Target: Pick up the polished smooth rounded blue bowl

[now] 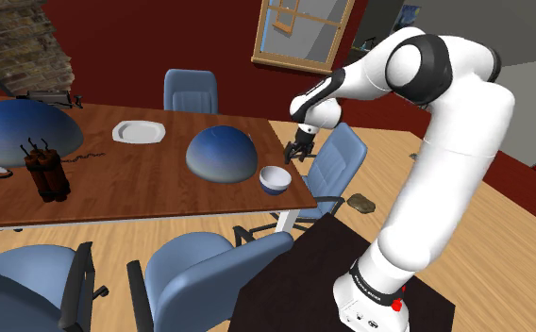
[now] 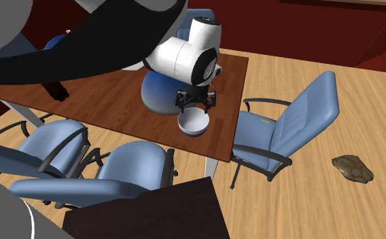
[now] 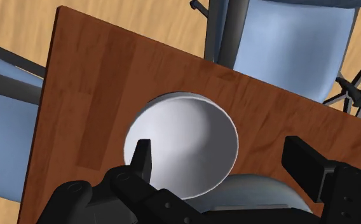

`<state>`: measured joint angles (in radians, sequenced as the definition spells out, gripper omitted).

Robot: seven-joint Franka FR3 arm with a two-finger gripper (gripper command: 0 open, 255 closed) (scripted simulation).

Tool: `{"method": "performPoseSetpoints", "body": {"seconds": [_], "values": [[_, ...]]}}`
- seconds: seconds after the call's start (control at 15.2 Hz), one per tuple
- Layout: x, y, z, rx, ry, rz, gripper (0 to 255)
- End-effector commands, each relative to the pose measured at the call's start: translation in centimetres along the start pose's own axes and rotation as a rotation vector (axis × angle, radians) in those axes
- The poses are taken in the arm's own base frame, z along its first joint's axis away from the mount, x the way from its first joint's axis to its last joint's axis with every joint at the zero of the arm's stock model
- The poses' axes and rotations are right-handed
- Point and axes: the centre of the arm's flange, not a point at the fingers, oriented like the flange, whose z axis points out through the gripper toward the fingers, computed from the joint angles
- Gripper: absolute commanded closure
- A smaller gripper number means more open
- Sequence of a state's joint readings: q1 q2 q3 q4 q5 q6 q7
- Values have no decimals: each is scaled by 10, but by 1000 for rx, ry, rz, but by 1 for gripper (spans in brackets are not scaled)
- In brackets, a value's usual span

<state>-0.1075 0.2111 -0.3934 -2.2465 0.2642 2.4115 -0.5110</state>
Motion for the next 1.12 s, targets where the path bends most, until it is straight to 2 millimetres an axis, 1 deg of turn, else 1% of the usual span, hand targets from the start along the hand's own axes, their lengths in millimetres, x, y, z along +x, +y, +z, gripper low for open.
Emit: {"method": "performPoseSetpoints", "body": {"seconds": [0.0,0.66,1.06], "values": [[10,15,20,1,-1,3,0],[67,87,117,6,-8,21,0],[68,91,146,6,-8,22,0]]}}
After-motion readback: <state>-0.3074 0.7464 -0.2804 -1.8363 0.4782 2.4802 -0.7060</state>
